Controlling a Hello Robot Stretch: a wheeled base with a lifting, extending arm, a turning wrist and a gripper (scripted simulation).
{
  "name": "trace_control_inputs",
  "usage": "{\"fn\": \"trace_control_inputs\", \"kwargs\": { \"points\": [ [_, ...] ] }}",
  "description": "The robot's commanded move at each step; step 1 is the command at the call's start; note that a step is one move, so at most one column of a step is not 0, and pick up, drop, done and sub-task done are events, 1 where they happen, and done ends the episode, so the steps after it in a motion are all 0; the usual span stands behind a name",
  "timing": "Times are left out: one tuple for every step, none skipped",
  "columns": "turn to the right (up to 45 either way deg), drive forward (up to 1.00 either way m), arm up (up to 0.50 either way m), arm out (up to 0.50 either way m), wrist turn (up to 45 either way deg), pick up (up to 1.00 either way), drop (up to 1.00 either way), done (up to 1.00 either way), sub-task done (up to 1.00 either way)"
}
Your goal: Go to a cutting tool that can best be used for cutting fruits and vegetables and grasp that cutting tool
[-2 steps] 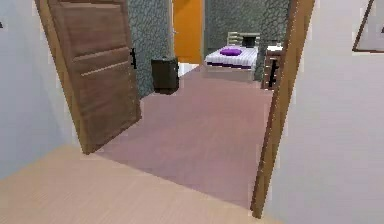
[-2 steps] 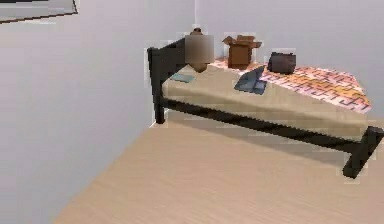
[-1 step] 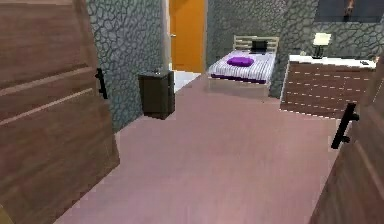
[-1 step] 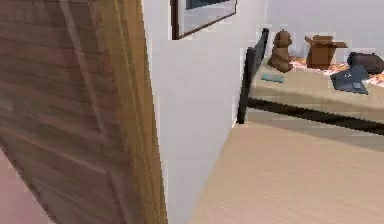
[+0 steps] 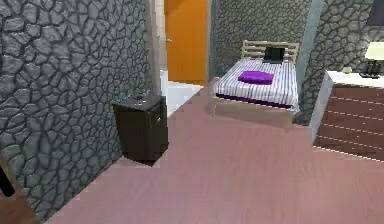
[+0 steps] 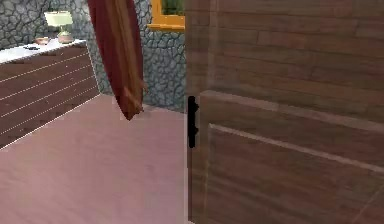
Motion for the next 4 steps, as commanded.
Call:
{"fn": "trace_control_inputs", "kwargs": {
  "points": [
    [0.0,1.00,0.00,0.00,0.0,0.00,0.00,0.00,0.00],
    [0.0,1.00,0.00,0.00,0.0,0.00,0.00,0.00,0.00],
    [15.0,0.00,0.00,0.00,0.0,0.00,0.00,0.00,0.00],
    [0.0,0.10,0.00,0.00,0.0,0.00,0.00,0.00,0.00]
  ]
}}
